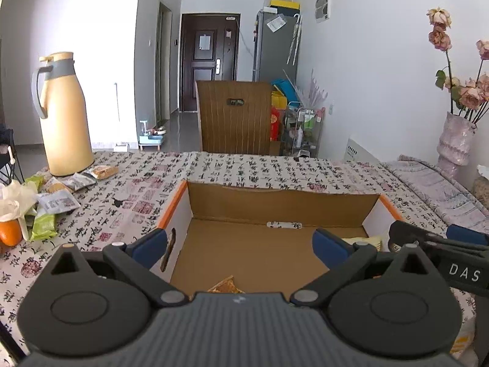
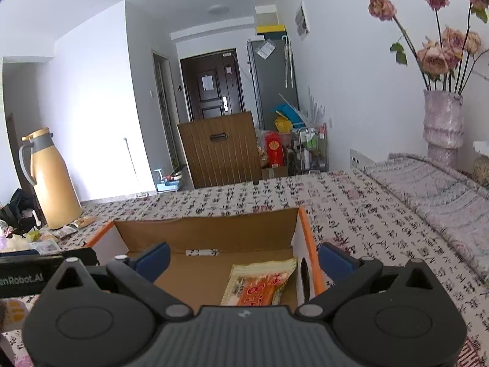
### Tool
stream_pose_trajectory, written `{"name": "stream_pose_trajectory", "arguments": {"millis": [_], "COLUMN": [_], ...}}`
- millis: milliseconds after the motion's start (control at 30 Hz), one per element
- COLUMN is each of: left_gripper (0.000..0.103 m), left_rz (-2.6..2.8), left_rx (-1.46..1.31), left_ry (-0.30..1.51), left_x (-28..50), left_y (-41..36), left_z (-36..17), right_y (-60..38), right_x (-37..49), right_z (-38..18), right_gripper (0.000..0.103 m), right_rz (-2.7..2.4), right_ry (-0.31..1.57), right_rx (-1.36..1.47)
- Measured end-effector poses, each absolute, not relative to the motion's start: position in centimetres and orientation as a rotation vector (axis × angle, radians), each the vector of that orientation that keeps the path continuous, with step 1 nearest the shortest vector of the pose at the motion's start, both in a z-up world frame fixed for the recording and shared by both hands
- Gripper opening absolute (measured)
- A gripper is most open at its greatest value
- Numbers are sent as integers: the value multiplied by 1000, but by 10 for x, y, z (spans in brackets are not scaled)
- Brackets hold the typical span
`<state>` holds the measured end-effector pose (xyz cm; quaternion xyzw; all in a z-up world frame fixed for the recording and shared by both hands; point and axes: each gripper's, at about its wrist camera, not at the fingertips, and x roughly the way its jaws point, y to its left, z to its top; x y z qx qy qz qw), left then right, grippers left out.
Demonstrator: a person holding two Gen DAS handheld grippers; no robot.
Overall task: Organize snacks
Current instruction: 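Withdraw both open tools from the box back toward the snack pile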
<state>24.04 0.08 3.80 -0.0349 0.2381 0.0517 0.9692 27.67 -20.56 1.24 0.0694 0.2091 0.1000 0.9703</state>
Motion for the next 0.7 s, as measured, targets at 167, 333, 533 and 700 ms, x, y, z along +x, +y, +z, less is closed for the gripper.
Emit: {"name": "stream_pose_trajectory", "arguments": {"millis": [167,333,533,700], "left_gripper": [103,103,103,103], "left_rz": [101,100,102,97], "left_rx": [-61,-57,-56,-56], "left_ry": [454,436,417,414], "left_x": [224,204,178,158], "left_y": [-3,-4,-2,-1], "left_z": [51,60,66,67], "right_y": [-207,-211,-216,-221], "right_x": [260,237,213,192], "right_z": [24,35,40,37], "right_gripper": [103,103,103,103], "right_rz": [199,198,203,212], "right_ry": [401,380,373,377], "right_rx": [125,119,116,116]}}
